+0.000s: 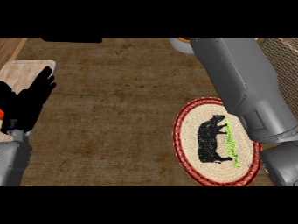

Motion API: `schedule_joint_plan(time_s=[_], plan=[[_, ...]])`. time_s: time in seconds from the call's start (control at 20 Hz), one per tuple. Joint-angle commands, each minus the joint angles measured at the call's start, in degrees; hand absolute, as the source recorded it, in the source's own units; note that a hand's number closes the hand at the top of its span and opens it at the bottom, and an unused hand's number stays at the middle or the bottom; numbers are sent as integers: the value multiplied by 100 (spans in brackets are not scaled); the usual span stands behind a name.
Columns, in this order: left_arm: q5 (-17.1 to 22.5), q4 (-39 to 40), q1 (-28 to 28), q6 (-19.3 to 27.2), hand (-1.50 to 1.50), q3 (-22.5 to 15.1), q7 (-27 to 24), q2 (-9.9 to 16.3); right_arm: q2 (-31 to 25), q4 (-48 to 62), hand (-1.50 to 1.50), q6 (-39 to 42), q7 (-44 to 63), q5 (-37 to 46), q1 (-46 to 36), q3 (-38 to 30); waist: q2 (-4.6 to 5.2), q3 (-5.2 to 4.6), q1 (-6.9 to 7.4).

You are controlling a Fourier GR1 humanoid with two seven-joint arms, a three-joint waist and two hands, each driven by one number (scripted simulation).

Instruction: Pick the bell pepper from the placemat and place it in the basket

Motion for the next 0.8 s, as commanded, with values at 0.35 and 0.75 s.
schedule_joint_plan(time_s=[0.35,0.75], plan=[[-125,-237,207,115,0,-127,-38,-171,-1291,1240,150,-7,259,505,-641,-376,22,0,12],[5,-70,164,-30,0,55,-110,-57,-1743,1485,150,-387,208,541,-166,-605,-1,5,-75]])
